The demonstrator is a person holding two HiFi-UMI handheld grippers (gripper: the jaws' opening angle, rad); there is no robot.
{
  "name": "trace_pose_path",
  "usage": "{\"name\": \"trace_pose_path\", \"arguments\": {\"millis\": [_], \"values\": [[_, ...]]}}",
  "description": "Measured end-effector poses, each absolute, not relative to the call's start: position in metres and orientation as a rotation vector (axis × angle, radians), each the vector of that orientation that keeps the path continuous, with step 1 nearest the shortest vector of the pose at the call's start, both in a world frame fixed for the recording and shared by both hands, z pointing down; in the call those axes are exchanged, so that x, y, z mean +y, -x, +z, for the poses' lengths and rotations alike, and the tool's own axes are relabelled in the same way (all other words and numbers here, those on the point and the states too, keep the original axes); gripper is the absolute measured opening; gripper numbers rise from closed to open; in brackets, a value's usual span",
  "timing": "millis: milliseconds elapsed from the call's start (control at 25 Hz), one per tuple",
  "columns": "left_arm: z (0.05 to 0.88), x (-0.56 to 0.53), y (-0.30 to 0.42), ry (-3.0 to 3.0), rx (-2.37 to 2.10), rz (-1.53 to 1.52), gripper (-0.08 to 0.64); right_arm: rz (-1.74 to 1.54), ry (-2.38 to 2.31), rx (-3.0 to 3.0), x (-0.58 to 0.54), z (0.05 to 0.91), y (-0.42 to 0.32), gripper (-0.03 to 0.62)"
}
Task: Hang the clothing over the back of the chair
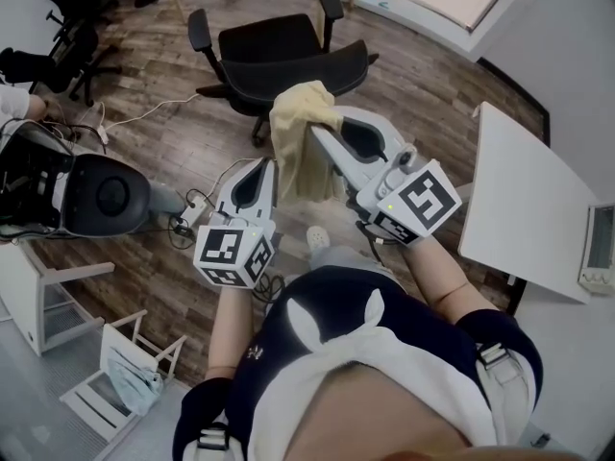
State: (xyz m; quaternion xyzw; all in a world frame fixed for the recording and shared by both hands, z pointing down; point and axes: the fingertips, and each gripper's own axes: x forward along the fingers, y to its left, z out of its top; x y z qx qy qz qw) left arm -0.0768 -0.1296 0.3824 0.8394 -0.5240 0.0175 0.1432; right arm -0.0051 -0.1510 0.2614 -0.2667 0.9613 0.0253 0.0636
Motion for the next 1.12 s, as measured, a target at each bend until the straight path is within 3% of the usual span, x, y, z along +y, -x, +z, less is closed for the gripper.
{"name": "trace_pose_path", "arguments": {"millis": [1120], "values": [[0.388,-0.184,0.087,-2.338,-1.603,-0.008,0.006,0.353,0.683,2.839,-0.242,0.191,0.014,0.038]]}}
